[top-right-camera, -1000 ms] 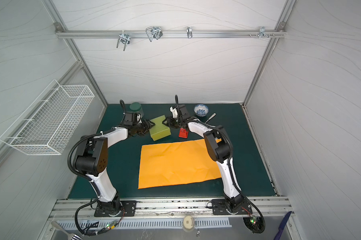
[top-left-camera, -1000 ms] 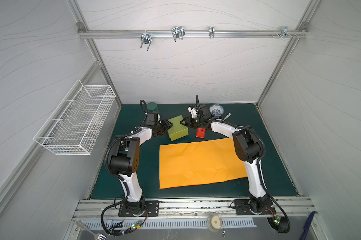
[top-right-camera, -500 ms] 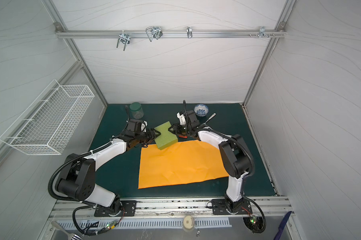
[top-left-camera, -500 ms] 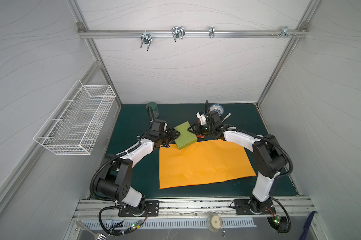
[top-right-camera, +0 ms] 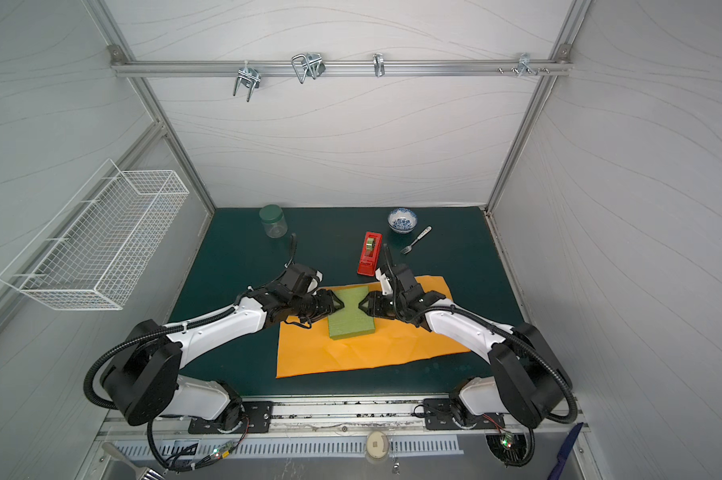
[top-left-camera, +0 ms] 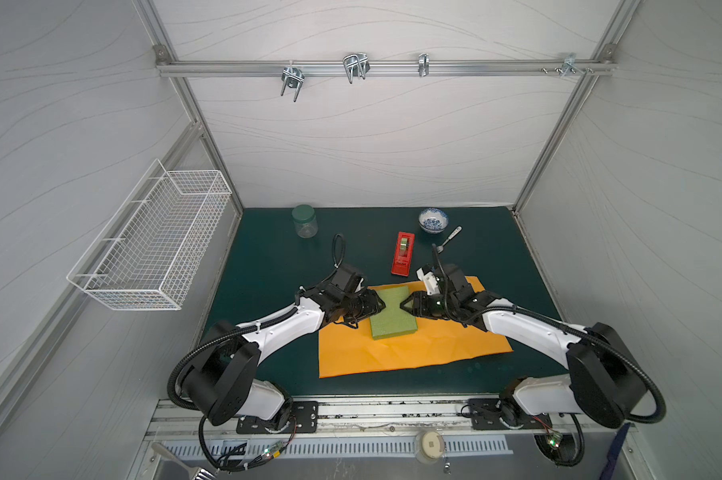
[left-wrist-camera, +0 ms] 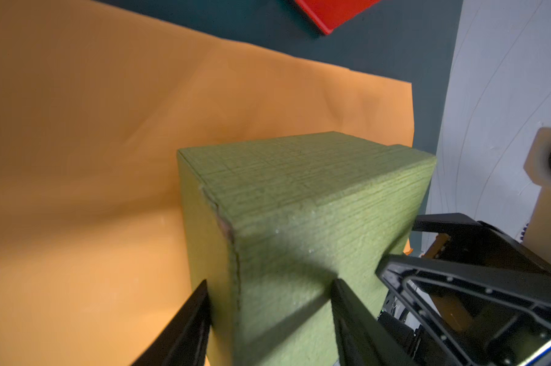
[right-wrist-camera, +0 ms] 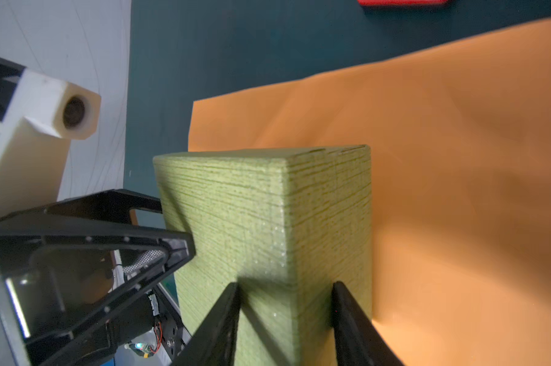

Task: Wrap the gift box in paper
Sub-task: 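Carry the green box with both grippers onto the paper's center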

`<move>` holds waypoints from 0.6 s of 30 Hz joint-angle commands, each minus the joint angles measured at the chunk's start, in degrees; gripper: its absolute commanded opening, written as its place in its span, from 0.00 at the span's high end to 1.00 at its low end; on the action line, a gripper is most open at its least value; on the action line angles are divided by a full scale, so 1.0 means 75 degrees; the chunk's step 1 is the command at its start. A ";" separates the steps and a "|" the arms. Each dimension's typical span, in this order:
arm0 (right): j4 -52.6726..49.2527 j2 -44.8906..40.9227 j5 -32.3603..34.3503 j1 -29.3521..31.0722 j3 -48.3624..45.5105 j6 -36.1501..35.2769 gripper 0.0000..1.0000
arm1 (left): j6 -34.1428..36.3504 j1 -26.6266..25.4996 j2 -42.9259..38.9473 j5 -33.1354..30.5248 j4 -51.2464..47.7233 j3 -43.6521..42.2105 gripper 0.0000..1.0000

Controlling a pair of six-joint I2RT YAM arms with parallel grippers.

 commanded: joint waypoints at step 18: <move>-0.0902 -0.0618 -0.0699 -0.0725 -0.0426 -0.1216 0.21 | 0.0952 -0.0157 -0.0346 -0.0163 0.0724 -0.0087 0.25</move>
